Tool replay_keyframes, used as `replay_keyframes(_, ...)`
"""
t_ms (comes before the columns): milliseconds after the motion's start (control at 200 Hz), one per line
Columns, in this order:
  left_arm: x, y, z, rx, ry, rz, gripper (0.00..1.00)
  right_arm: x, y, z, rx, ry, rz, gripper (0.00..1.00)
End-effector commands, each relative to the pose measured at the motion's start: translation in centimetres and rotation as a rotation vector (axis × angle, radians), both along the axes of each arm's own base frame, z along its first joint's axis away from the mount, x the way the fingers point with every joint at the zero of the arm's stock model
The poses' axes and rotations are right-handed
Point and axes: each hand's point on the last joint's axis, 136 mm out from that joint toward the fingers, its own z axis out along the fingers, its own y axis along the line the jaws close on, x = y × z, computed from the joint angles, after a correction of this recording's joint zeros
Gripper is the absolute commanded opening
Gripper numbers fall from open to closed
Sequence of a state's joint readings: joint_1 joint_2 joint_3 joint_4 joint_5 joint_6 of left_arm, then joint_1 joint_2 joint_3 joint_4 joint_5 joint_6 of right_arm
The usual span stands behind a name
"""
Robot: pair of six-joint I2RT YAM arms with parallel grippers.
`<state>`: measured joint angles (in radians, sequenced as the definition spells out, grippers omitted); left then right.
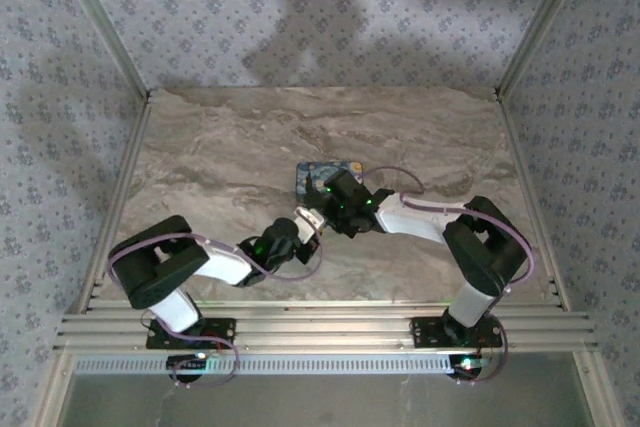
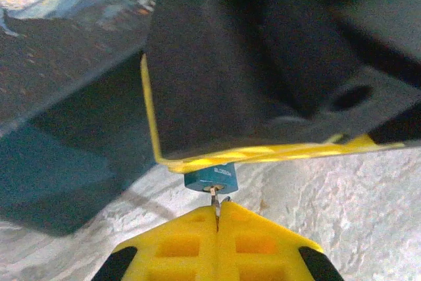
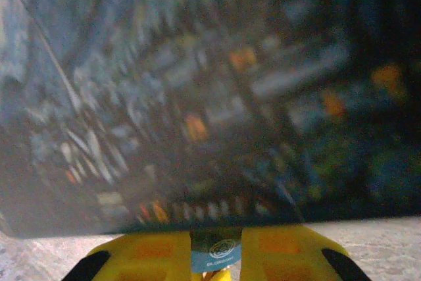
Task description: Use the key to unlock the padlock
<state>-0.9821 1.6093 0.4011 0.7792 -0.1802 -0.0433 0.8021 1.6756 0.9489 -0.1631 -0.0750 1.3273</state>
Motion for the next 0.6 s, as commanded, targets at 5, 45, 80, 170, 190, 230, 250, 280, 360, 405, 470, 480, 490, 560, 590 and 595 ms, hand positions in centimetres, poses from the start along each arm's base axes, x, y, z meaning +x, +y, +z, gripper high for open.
replay_keyframes(5, -0.4, 0.7, -0.6, 0.159, -0.092, -0.032, 0.00, -0.3, 2.0, 1.3, 0.068, 0.013, 0.037, 0.05)
replay_keyframes(45, -0.5, 0.5, -0.7, 0.154, -0.084, -0.041, 0.00, -0.3, 1.9, 1.2, 0.067, 0.015, 0.036, 0.07)
replay_keyframes(80, -0.5, 0.4, -0.8, 0.142, -0.068, -0.046, 0.00, -0.5, 2.0, 1.2, 0.066, 0.016, 0.037, 0.10)
replay_keyframes(170, -0.5, 0.3, -0.9, 0.095, -0.030, -0.040, 0.00, -0.6, 1.9, 1.2, 0.063, 0.014, 0.035, 0.18)
replay_keyframes(190, -0.4, 0.3, -0.9, 0.085, -0.025, -0.037, 0.00, -0.5, 1.9, 1.2, 0.064, 0.012, 0.035, 0.21)
replay_keyframes(230, -0.4, 0.3, -0.9, 0.062, -0.013, -0.029, 0.00, -0.6, 1.9, 1.3, 0.064, 0.010, 0.037, 0.28)
replay_keyframes(250, -0.3, 0.4, -1.0, 0.055, -0.007, -0.025, 0.00, -0.6, 1.9, 1.3, 0.063, 0.011, 0.036, 0.31)
replay_keyframes(280, -0.2, 0.5, -0.9, 0.045, -0.001, -0.019, 0.00, -0.6, 1.8, 1.3, 0.062, 0.010, 0.037, 0.36)
replay_keyframes(360, 0.0, 0.6, -0.8, 0.029, 0.008, -0.010, 0.00, -0.6, 1.7, 1.5, 0.060, 0.006, 0.036, 0.46)
replay_keyframes(405, 0.1, 0.7, -0.7, 0.021, 0.013, -0.008, 0.00, -0.7, 1.6, 1.6, 0.059, 0.004, 0.035, 0.50)
replay_keyframes(470, 0.3, 0.8, -0.7, 0.019, 0.013, -0.004, 0.00, -0.6, 1.5, 2.0, 0.058, -0.007, 0.034, 0.53)
replay_keyframes(480, 0.3, 0.8, -0.7, 0.019, 0.015, -0.004, 0.00, -0.6, 1.4, 2.1, 0.055, -0.009, 0.032, 0.54)
replay_keyframes(490, 0.3, 0.8, -0.7, 0.019, 0.014, -0.003, 0.00, -0.6, 1.4, 2.1, 0.055, -0.011, 0.032, 0.54)
replay_keyframes(560, 0.4, 0.9, -0.7, 0.020, 0.012, -0.004, 0.00, -0.6, 1.0, 2.5, 0.044, -0.022, 0.031, 0.55)
replay_keyframes(590, 0.4, 0.8, -0.7, 0.022, 0.011, -0.004, 0.00, -0.6, 0.9, 2.6, 0.040, -0.026, 0.032, 0.55)
replay_keyframes(595, 0.4, 0.8, -0.7, 0.022, 0.011, -0.005, 0.00, -0.7, 0.9, 2.6, 0.039, -0.026, 0.032, 0.55)
